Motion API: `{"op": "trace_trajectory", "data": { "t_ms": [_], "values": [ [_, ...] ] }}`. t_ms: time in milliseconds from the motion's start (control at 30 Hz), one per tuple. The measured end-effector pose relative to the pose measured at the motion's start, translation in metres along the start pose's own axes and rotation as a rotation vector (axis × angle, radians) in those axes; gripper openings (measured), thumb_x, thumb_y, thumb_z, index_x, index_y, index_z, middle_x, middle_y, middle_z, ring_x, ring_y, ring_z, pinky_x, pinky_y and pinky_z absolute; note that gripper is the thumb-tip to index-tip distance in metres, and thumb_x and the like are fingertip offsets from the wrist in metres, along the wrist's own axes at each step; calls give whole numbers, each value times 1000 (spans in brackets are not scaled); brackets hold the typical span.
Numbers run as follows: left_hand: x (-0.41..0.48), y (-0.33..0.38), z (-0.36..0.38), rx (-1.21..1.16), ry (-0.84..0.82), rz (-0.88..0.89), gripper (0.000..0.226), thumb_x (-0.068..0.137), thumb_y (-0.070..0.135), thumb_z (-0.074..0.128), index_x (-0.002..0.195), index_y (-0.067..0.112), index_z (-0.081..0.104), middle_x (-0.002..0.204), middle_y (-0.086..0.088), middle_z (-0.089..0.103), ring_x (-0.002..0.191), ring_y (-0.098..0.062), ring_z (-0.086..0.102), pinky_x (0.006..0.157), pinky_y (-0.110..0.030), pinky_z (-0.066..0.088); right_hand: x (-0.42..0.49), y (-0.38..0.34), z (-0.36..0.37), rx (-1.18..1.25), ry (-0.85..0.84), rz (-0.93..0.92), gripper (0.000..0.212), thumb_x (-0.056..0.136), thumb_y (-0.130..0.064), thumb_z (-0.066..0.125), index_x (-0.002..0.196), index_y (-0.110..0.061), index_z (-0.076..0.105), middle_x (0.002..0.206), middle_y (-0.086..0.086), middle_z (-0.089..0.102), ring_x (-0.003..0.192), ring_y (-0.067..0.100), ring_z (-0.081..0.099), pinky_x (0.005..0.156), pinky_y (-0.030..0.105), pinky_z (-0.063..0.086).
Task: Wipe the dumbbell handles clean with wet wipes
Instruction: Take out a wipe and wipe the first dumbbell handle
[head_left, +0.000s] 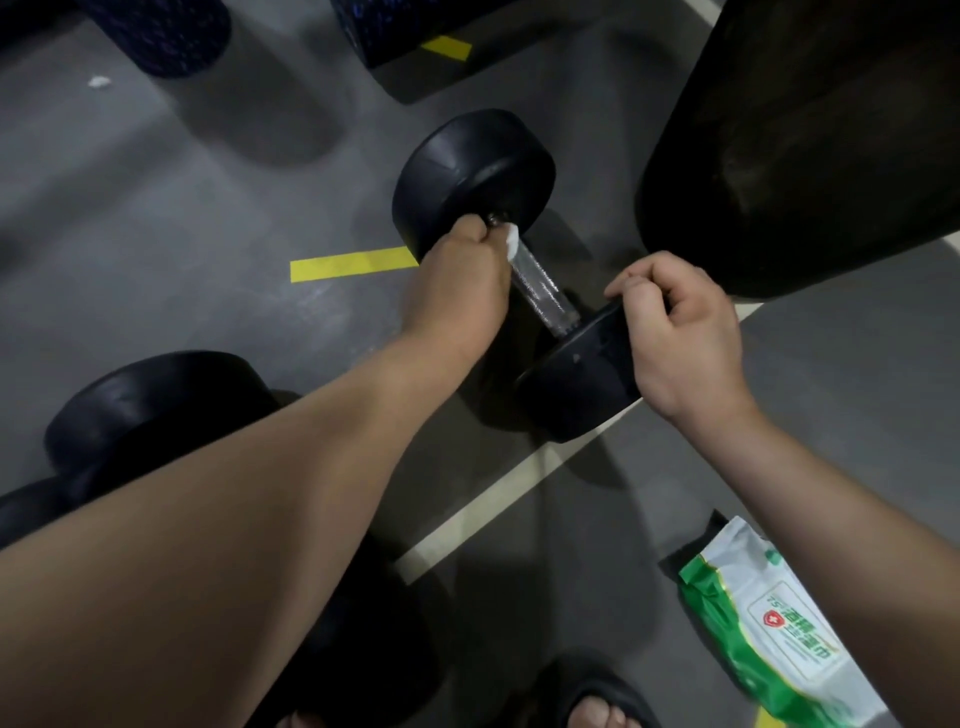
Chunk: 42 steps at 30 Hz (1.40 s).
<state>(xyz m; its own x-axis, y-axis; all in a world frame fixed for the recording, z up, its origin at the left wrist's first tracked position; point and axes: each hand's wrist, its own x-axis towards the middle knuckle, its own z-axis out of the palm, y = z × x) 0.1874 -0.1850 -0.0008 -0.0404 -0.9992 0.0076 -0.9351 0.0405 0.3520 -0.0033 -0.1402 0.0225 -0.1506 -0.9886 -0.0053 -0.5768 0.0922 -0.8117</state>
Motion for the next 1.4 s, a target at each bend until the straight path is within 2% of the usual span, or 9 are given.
{"op": "trace_trajectory", "data": {
  "t_ms": [67,200,400,600,700,800,967,1133,1400],
  "values": [
    [-12,0,0,-36,-26,134,26,102,45,51,82,29,56,83,3,62,83,-20,61,71,-30,42,0,1,0,-1,-3,-6,25,87,-34,44,79,-24,66,86,-22,65,98,6,57,82,23,41],
    [-26,8,-8,-101,-301,429,25,102,15,48,116,10,67,111,-13,65,97,-28,59,77,-32,40,0,1,-2,10,1,-8,27,88,-35,43,80,-23,67,86,-19,66,98,9,58,82,29,43],
    [-1,4,-7,-319,-157,214,29,100,27,60,109,3,75,103,-8,69,97,-16,65,89,-21,47,3,3,-2,49,-12,22,25,91,-27,46,81,-23,68,82,-21,66,92,7,59,79,28,43],
    [-13,17,-8,-255,-345,474,17,93,-1,56,96,-7,71,99,-21,67,90,-26,63,79,-17,41,4,7,-4,73,-10,18,25,92,-25,46,80,-23,69,79,-22,64,90,7,59,77,28,43],
    [7,12,-8,-86,-171,321,21,98,8,51,104,1,70,106,-20,64,95,-32,61,85,-38,51,5,7,-3,81,-6,20,25,91,-25,46,80,-24,69,79,-22,64,90,7,59,77,29,42],
    [15,9,-9,63,-100,149,23,101,12,44,109,11,65,114,-17,59,98,-36,58,78,-39,45,4,6,-3,83,-4,18,25,92,-24,46,80,-23,69,77,-24,63,89,5,58,76,26,40],
    [-5,17,-5,24,-288,497,17,89,1,57,102,5,67,100,-15,57,87,-34,60,79,-45,52,4,8,-5,85,-11,10,25,91,-25,46,80,-24,68,78,-23,64,88,8,58,75,26,40],
    [6,9,-8,100,-85,101,26,101,14,49,124,11,60,124,-17,50,111,-36,52,92,-42,46,4,6,-4,91,-14,2,25,91,-23,46,80,-23,69,77,-24,64,88,6,58,75,24,41],
    [5,17,0,225,-11,53,37,105,11,37,141,9,45,128,-20,51,111,-40,54,86,-44,44,13,8,-11,190,-22,72,30,92,-12,48,77,-24,71,78,-15,68,79,-4,59,70,12,43]
  ]
}}
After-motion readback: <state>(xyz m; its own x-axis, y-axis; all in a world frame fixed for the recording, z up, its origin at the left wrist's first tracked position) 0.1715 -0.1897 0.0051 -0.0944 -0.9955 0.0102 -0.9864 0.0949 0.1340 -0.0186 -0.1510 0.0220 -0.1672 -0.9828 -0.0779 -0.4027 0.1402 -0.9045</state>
